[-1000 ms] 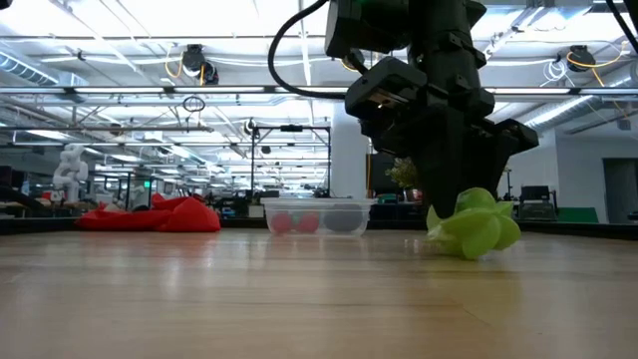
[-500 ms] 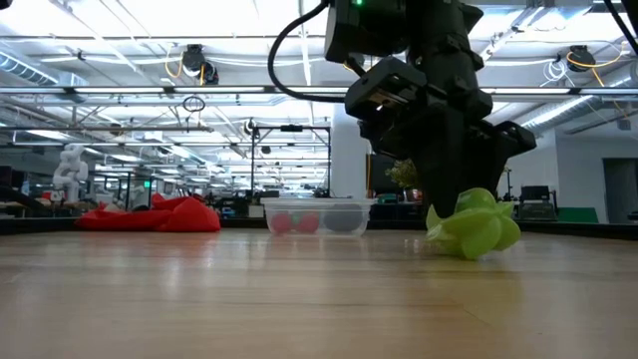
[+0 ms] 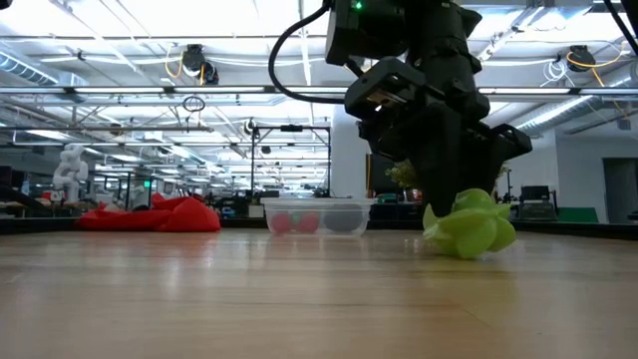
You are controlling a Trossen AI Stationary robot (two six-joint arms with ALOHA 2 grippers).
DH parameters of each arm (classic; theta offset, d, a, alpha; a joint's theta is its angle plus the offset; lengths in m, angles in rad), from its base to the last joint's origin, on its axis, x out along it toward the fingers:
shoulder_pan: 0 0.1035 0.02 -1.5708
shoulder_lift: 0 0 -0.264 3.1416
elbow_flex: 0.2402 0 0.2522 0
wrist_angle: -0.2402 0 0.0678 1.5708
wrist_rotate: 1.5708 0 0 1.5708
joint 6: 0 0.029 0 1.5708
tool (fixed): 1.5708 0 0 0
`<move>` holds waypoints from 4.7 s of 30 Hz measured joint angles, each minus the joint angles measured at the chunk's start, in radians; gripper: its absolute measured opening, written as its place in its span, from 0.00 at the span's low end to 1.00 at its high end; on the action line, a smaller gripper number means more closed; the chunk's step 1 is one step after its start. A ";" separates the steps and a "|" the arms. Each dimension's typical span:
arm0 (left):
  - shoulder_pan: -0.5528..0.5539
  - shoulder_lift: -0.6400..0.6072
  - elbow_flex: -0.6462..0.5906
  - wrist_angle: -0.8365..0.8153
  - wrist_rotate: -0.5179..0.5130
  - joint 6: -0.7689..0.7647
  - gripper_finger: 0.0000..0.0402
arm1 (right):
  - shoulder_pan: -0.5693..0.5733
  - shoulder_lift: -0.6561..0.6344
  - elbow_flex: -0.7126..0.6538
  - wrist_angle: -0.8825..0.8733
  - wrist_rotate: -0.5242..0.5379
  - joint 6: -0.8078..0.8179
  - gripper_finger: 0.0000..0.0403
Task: Pick and placing Produce into tupperware
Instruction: Put the starfruit into the bin
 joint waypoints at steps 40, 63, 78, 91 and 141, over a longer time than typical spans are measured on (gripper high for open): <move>0.000 0.000 0.000 0.004 0.000 -0.015 0.40 | 0.000 -0.009 0.001 0.039 0.000 -0.019 0.52; 0.000 0.000 0.000 0.004 0.000 -0.018 0.40 | 0.002 -0.010 0.001 0.016 -0.037 -0.019 0.58; 0.000 0.000 0.000 0.003 0.000 -0.019 0.40 | 0.002 -0.012 -0.027 -0.003 -0.059 -0.018 0.58; 0.000 0.000 0.000 0.003 0.000 -0.014 0.40 | 0.002 -0.012 -0.048 0.060 -0.052 -0.045 0.57; 0.000 0.000 0.000 0.003 0.000 -0.019 0.40 | -0.026 -0.011 -0.048 0.060 -0.110 -0.022 0.50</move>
